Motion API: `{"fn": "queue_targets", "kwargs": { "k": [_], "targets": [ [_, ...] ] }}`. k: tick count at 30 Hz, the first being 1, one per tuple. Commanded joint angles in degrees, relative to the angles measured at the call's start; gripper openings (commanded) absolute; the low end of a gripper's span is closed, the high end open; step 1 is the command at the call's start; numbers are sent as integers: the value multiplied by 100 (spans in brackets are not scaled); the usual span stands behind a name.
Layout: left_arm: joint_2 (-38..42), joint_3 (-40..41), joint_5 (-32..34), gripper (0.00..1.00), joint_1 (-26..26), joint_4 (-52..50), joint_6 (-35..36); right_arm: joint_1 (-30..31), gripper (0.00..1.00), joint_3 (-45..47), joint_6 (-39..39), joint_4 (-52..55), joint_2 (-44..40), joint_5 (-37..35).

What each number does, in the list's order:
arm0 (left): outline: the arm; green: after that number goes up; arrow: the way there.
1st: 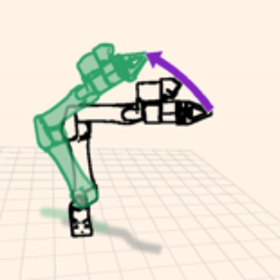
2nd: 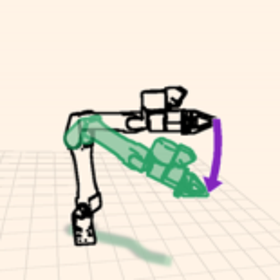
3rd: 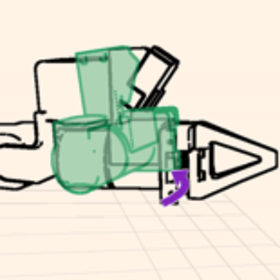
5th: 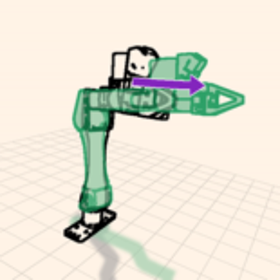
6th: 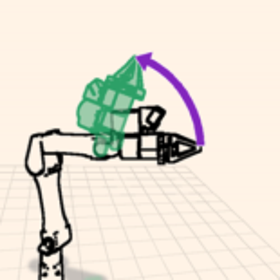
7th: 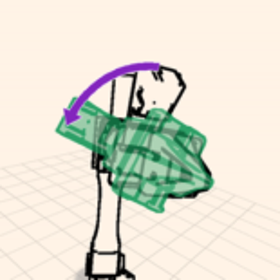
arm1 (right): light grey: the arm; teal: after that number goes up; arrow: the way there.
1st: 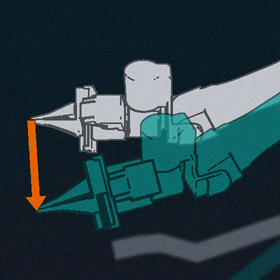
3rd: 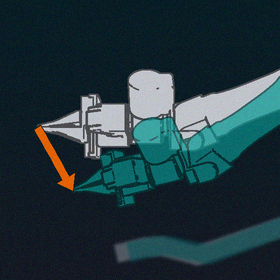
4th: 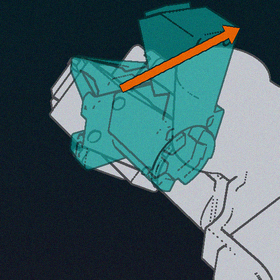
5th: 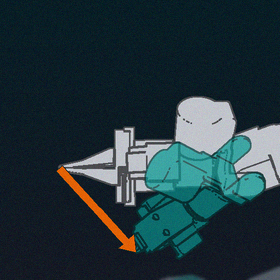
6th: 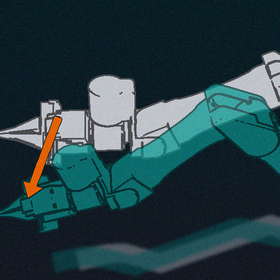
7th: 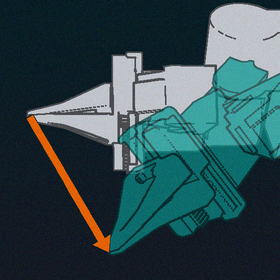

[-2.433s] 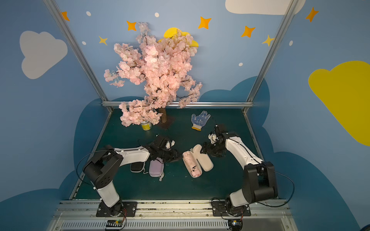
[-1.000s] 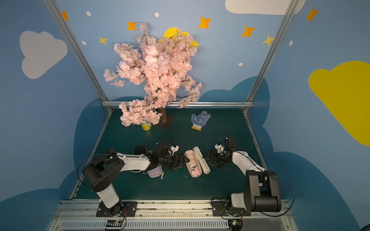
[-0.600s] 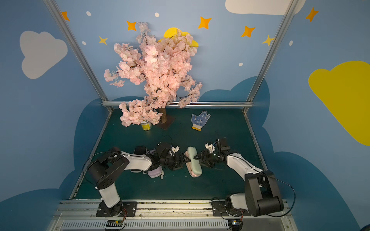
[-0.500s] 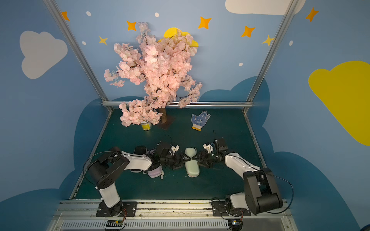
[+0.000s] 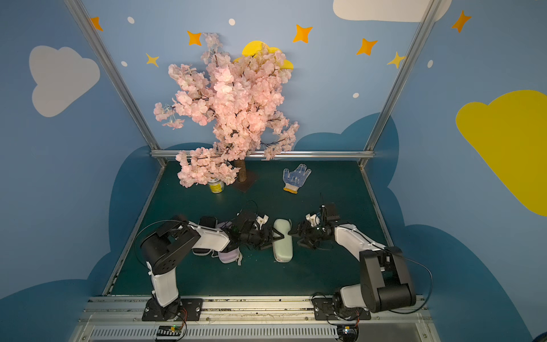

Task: Put umbrellas into zippered umbrella sleeves
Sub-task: Close the umbrella sleeve at the center of the board.

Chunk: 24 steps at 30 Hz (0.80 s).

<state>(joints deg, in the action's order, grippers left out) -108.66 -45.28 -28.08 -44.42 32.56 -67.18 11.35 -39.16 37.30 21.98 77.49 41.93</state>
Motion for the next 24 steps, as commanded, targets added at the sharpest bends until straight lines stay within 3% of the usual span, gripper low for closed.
{"fn": "queue_targets", "kwargs": {
  "k": [1,4,11,16,20,24],
  "targets": [
    [77,48,190,73,-22,-656,373,-106,74,-117,-359,645,-113,-459],
    [23,62,137,73,-32,-647,402,-65,73,-36,-619,364,373,-61],
    [-13,212,250,73,-77,-654,535,475,64,197,-294,-620,1170,97],
    [-599,288,110,61,-62,-44,302,730,55,349,170,-1649,1776,729],
    [-587,423,40,55,52,135,239,845,47,660,874,-2661,1760,1132],
    [-280,305,35,54,198,-527,644,955,47,638,726,-2136,1512,909]
  ]
}}
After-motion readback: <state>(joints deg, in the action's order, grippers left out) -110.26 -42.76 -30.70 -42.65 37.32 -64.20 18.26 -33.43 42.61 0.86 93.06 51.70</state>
